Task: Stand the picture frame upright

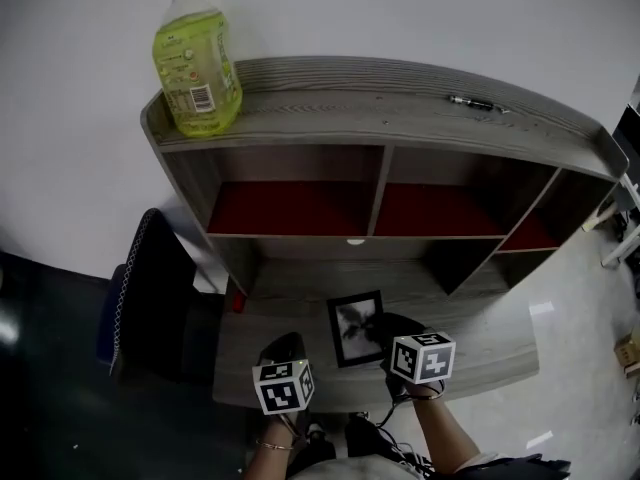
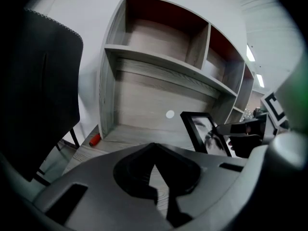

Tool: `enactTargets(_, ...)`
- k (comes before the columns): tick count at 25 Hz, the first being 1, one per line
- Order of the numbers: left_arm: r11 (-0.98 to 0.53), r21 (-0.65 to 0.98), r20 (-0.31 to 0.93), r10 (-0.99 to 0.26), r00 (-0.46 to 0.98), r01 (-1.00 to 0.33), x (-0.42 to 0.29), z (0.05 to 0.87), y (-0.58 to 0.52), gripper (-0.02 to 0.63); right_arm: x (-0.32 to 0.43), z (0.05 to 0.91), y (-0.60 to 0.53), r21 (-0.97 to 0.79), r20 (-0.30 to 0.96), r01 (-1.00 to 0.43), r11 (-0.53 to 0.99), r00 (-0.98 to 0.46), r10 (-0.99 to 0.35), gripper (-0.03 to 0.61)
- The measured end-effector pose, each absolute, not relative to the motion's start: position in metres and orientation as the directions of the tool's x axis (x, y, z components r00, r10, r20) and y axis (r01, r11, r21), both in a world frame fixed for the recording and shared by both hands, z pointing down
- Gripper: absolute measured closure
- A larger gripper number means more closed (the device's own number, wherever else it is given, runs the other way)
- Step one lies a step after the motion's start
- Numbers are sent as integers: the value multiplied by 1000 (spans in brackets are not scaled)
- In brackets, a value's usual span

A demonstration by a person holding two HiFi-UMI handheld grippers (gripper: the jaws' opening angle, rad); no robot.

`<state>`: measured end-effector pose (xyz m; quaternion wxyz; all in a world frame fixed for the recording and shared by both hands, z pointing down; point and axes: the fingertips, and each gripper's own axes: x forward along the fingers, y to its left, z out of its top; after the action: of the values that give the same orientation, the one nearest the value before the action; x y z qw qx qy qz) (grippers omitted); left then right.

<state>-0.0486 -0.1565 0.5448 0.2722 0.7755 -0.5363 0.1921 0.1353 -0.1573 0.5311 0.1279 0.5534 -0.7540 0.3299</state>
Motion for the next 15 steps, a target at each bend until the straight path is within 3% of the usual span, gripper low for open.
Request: enactTargets(15,-348,199,441,-803,401,-916,-62,458,-186,603,111,438,-173,-330,402,-923,199,-328,-855,492)
